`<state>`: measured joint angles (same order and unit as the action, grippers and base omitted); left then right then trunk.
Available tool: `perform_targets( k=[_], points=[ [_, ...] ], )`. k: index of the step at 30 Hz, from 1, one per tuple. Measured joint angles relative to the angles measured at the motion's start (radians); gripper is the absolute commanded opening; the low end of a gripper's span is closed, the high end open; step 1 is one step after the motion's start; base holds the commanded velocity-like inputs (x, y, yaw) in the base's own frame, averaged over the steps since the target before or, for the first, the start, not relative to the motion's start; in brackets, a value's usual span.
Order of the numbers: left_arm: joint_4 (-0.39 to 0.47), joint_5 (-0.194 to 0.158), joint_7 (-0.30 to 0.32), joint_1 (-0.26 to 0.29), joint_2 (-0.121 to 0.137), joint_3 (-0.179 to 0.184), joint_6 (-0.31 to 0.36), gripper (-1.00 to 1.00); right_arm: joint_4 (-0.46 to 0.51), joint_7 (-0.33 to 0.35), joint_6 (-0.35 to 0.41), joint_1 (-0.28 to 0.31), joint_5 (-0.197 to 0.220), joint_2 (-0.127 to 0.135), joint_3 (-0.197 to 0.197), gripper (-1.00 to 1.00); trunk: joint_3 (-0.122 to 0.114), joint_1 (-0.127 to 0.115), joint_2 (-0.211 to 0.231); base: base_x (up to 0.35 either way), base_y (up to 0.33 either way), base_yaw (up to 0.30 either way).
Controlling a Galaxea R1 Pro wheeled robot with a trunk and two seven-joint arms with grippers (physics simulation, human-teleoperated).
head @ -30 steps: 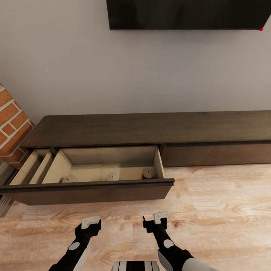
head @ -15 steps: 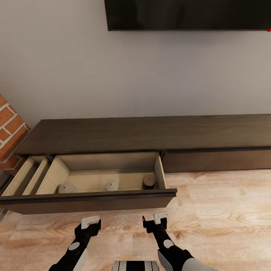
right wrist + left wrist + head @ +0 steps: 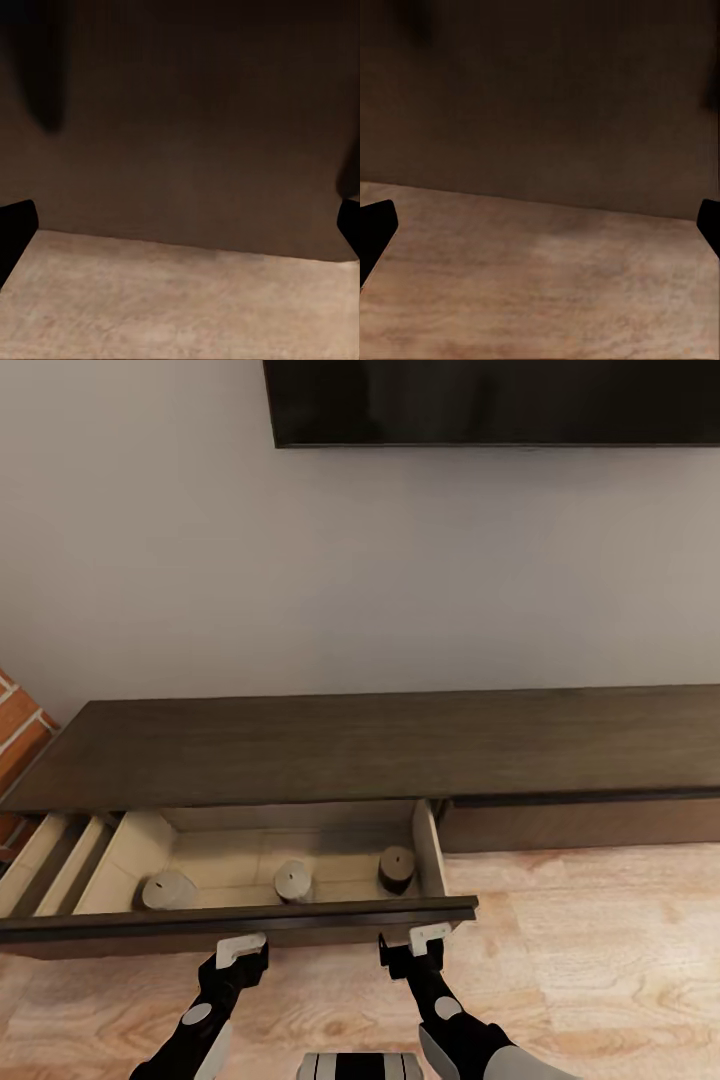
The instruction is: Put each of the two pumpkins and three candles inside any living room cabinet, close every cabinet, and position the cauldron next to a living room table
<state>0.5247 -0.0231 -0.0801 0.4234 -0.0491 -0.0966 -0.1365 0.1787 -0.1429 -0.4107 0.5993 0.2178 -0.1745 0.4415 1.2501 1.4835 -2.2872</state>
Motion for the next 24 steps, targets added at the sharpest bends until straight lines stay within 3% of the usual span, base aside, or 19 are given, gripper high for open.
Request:
perform_targets(
  k=[24],
  points=[
    [0.0,0.0,0.0,0.0,0.0,0.0,0.0,1.0,0.0,0.0,0.0,0.0,0.001,0.0,0.0,1.0,0.0,0.0,0.0,0.337,0.0,0.0]
  ],
)
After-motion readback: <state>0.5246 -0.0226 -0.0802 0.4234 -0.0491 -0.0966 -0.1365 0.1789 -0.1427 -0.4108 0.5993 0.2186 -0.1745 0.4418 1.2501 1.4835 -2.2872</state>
